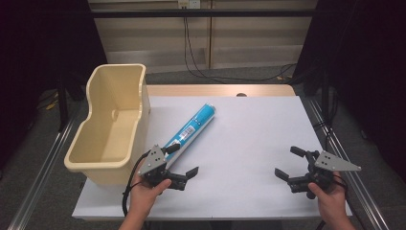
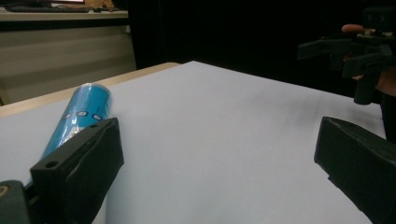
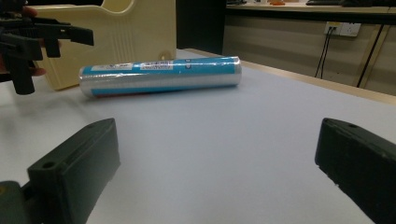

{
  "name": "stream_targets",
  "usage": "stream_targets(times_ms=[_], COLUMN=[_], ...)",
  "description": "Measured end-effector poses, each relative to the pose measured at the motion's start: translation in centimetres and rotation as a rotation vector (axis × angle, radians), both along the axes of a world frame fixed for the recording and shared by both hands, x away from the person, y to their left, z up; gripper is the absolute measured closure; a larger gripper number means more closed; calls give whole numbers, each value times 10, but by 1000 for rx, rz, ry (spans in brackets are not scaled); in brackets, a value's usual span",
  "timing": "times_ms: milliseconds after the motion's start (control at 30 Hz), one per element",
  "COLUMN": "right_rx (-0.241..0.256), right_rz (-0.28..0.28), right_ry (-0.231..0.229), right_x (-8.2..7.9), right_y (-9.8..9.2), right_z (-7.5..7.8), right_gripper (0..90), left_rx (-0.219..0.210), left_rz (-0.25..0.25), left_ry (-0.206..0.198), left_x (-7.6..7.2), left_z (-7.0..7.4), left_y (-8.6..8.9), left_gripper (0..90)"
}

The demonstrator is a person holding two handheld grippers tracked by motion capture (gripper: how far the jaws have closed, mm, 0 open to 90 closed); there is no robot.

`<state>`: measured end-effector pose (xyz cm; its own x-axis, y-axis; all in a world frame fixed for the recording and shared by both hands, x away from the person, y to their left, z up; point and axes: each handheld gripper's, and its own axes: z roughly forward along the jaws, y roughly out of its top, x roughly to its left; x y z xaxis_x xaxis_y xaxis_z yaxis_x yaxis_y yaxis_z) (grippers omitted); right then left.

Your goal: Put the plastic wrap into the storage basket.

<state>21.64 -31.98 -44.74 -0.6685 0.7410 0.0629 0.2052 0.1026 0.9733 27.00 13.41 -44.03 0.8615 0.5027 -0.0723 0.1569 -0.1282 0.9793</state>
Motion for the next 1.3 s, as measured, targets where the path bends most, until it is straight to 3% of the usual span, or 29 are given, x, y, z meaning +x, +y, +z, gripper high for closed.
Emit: stream_targets(times_ms=[133, 333, 433, 533, 700, 800, 833, 867, 933, 1067, 1300], right_rx=[16, 6, 7, -2, 4, 0, -2, -5, -4, -8, -7], right_rz=[3, 4, 0, -2, -6, -4, -2, -4, -2, 4, 9], right_ry=[-1, 3, 5, 8, 11, 14, 12, 12, 14, 18, 17], right_x=[0, 1, 1, 1, 1, 2, 2, 2, 2, 2, 2], right_y=[-1, -1, -1, -2, -4, -4, -4, -3, -3, -3, -2], right_z=[0, -1, -1, -2, -2, -2, -3, -3, -3, -3, -3], right_gripper=[0, 0, 0, 0, 0, 0, 0, 0, 0, 0, 0], left_rx=[-15, -11, -1, 32, 76, 134, 186, 186, 231, 355, 492], left_rz=[-6, 34, 34, 94, 132, 144, 159, 159, 167, 181, 189], left_ry=[-11, 38, 84, 160, 192, 214, 228, 228, 253, 292, 409], left_x=[3, 17, 27, 43, 63, 78, 88, 88, 97, 116, 143], left_z=[1, 3, 5, 8, 12, 13, 15, 15, 16, 19, 18], left_y=[-2, -5, -8, -17, -25, -32, -37, -37, -42, -48, -58], left_gripper=[4, 0, 0, 0, 0, 0, 0, 0, 0, 15, 49])
